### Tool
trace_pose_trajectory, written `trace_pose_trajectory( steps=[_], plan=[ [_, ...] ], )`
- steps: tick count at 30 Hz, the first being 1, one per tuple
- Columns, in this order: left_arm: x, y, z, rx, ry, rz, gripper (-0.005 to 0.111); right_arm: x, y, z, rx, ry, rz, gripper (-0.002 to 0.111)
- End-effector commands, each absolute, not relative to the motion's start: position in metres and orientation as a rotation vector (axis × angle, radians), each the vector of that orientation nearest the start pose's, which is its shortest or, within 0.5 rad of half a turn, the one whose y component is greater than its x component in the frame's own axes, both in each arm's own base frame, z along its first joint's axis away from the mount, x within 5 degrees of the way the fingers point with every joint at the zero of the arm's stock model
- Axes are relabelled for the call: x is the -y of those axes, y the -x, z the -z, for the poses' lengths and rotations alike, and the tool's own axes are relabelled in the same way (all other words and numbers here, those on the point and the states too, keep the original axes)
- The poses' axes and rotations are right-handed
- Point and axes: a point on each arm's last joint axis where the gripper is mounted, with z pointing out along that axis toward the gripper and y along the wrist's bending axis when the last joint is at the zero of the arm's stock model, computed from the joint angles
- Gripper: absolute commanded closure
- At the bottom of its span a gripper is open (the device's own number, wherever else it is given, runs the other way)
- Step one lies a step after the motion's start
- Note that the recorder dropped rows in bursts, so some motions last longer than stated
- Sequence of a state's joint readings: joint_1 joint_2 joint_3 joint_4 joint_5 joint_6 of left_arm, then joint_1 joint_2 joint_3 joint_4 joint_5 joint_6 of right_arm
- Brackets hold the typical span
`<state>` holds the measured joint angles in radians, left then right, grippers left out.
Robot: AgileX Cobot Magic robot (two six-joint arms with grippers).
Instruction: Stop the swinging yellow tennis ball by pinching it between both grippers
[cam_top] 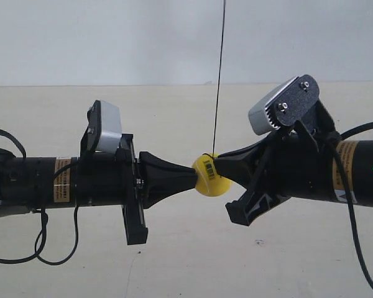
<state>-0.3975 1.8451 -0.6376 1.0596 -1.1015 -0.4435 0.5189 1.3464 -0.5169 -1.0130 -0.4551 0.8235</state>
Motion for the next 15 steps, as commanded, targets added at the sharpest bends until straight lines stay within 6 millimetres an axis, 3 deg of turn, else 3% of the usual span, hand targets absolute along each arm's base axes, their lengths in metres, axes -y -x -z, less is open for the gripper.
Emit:
trace_pose_trajectory(
  steps=[1, 7, 15],
  plan=[
    [0.1821, -0.2456, -0.1483, -1.521, -1.137, 0.958, 0.102, -0.1532, -0.1980, -0.2123, -1.876, 0.908, -0.629, 0.108],
    [0.1821, -0.2456, -0.1483, -1.521, -1.137, 0.958, 0.102, -0.1529, -0.1982, -0.2121, -1.878, 0.910, -0.623, 0.108],
    [0.1821, -0.2454, -0.1483, -1.521, -1.139, 0.959, 0.102, -0.1460, -0.2061, -0.2100, -1.953, 0.885, -0.486, 0.108]
  ],
)
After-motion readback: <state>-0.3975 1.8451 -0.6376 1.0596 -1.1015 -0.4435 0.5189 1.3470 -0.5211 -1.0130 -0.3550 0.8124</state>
